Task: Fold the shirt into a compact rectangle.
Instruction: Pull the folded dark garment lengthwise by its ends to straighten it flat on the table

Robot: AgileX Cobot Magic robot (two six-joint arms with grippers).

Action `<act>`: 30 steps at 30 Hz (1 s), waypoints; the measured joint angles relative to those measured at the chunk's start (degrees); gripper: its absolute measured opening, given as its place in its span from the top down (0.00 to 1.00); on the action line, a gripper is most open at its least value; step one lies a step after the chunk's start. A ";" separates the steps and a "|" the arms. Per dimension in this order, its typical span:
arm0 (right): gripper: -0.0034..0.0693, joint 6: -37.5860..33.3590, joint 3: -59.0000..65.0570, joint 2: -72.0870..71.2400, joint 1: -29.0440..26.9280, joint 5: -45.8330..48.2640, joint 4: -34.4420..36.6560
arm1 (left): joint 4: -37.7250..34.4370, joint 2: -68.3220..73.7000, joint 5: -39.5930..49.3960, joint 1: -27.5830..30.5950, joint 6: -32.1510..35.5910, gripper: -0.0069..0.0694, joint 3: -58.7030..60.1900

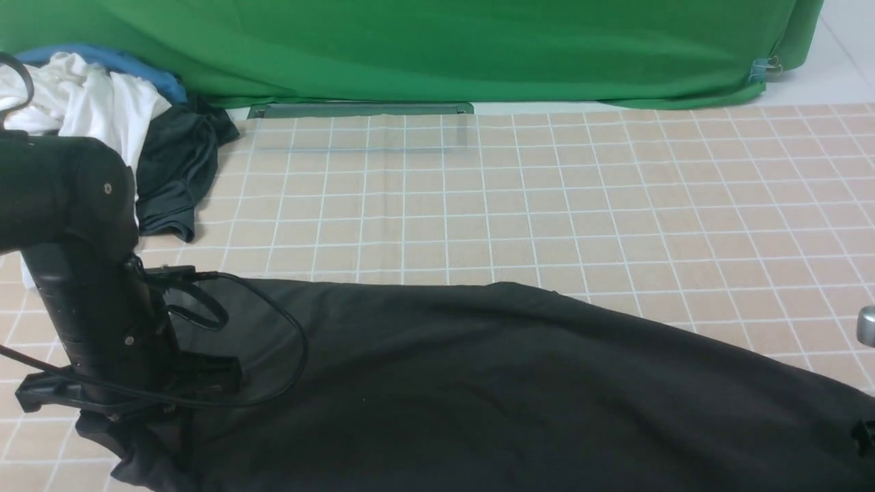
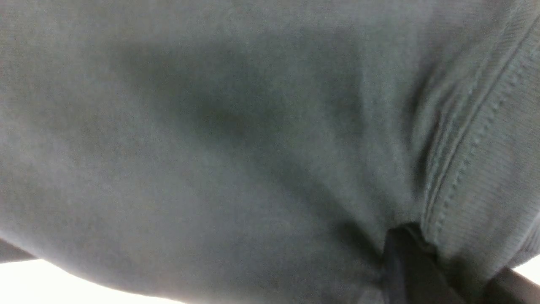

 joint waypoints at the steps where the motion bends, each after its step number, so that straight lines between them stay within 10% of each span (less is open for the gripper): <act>1: 0.87 0.37 0.25 -0.14 0.00 -0.86 -0.11 | -0.07 0.00 -0.39 0.00 -0.16 0.67 0.96; 7: 0.77 0.40 0.30 -0.14 0.00 -3.61 -0.58 | -0.45 0.00 -3.07 0.00 -0.48 0.67 5.18; 16: 0.20 0.30 -2.15 -0.19 0.00 -6.15 -1.23 | 1.13 0.00 -2.55 0.00 -5.59 0.65 5.27; 30: 0.15 -3.98 -3.41 5.55 0.00 -7.24 -1.74 | 8.49 0.00 0.38 0.00 -14.06 0.29 -3.56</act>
